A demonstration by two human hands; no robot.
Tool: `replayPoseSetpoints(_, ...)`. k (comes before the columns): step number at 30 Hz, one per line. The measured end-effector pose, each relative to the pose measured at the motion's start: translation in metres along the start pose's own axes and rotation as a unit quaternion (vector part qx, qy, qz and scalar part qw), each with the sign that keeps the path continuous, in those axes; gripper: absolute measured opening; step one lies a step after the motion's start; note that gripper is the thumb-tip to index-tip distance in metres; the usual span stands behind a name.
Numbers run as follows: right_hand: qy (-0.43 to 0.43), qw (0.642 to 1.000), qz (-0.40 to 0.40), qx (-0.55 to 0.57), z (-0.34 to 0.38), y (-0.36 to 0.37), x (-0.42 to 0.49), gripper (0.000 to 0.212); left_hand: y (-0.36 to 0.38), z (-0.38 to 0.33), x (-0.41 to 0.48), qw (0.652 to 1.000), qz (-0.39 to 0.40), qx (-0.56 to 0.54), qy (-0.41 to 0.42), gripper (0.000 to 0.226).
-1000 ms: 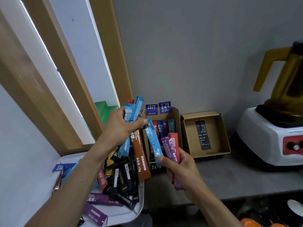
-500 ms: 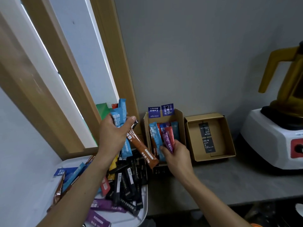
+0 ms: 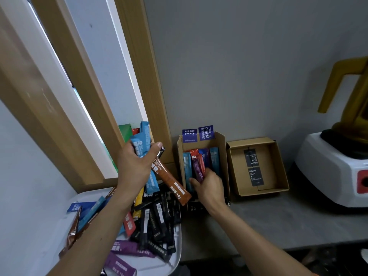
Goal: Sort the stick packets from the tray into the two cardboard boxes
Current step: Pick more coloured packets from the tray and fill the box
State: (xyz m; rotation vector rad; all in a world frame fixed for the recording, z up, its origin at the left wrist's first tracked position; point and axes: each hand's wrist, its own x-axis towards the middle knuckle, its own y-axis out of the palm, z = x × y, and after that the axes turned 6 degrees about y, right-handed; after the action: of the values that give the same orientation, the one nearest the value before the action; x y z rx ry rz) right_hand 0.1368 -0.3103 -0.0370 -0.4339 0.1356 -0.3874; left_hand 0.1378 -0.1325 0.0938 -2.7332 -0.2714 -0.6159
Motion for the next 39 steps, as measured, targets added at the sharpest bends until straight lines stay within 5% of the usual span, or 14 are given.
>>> replayPoseSetpoints(5, -0.014, 0.986, 0.072, 0.149, 0.01, -0.025, -0.021, 0.046, 0.001, -0.008, -0.003, 0.999, 0.036, 0.01, 0.007, 0.022)
replayPoseSetpoints(10, -0.032, 0.915, 0.236, 0.326, 0.021, -0.054, -0.039, 0.057, 0.008, -0.023, -0.004, 0.989, 0.14, 0.001, 0.045, 0.027)
replayPoseSetpoints(15, 0.068, 0.889, 0.24, 0.384, 0.024, -0.057, -0.045, 0.048, 0.024, -0.027, 0.0, 0.985, 0.164, -0.007, 0.052, 0.033)
replayPoseSetpoints(21, 0.039, 0.902, 0.185, 0.388, 0.02, -0.059, -0.044, 0.03, 0.032, -0.028, 0.001, 0.985, 0.169, 0.0, 0.036, 0.04)
replayPoseSetpoints(31, 0.018, 0.904, 0.187, 0.384, 0.02, -0.064, -0.045, 0.056, 0.032, -0.034, -0.003, 0.983, 0.181, -0.031, -0.006, 0.038)
replayPoseSetpoints(39, 0.027, 0.902, 0.207, 0.377, 0.019, -0.067, -0.05, 0.048, 0.03, -0.03, -0.003, 0.983, 0.171, -0.053, -0.032, 0.032)
